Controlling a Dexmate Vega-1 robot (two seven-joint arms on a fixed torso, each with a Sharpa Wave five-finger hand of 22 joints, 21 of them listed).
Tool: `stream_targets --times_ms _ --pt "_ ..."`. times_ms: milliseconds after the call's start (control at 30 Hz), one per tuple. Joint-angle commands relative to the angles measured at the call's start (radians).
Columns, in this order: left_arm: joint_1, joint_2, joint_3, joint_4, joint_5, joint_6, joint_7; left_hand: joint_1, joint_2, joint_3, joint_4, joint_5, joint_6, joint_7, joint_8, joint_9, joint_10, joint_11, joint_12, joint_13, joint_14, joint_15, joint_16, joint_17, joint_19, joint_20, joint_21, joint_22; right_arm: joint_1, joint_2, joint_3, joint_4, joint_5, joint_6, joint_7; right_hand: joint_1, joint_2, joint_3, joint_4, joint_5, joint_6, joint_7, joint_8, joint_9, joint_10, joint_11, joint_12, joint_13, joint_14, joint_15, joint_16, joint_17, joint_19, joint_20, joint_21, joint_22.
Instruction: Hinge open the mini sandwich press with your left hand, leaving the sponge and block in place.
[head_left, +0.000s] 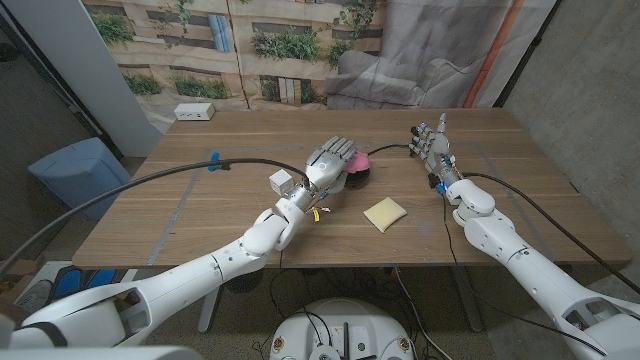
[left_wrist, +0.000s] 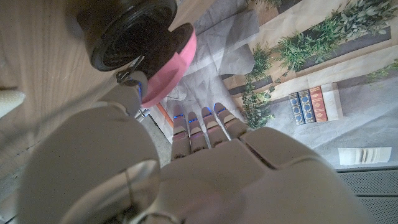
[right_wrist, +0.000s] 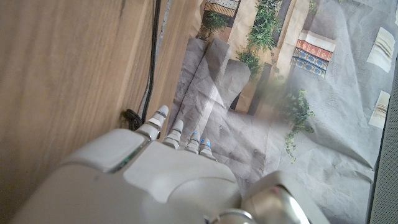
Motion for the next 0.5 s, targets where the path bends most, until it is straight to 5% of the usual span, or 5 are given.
stream_targets --times_ms 33,500 --pt "-0.028 -0.012 0.007 0.022 0.005 -0.018 0.018 0.013 -0.001 -0.004 0.001 -0.002 0.008 -0.002 -0.003 0.003 0.008 -0.005 -0.001 0.003 0.009 -0.012 -0.001 0.000 0.011 -0.027 -0.002 0.001 0.000 0.000 0.000 -0.001 0.000 0.001 0.000 0.003 0.090 -0.004 -0.001 0.006 -0.006 0.001 0.004 0.005 -0.007 0.003 0.005 0.005 -0.005 -0.023 0.003 0.004 -0.001 0.008 0.004 0.004" --pt "-0.062 -0.026 0.014 0.050 0.007 -0.026 0.032 0.016 0.000 -0.013 0.002 -0.002 0.012 -0.006 -0.006 0.003 0.007 -0.007 -0.003 0.003 0.010 -0.013 -0.001 0.000 0.012 -0.026 -0.002 0.001 0.000 0.000 0.000 -0.001 0.000 0.001 0.000 0.003 0.090 -0.004 -0.001 0.006 -0.005 0.001 0.004 0.005 -0.006 0.005 0.006 0.005 -0.005 -0.023 0.003 0.004 -0.002 0.009 0.004 0.004"
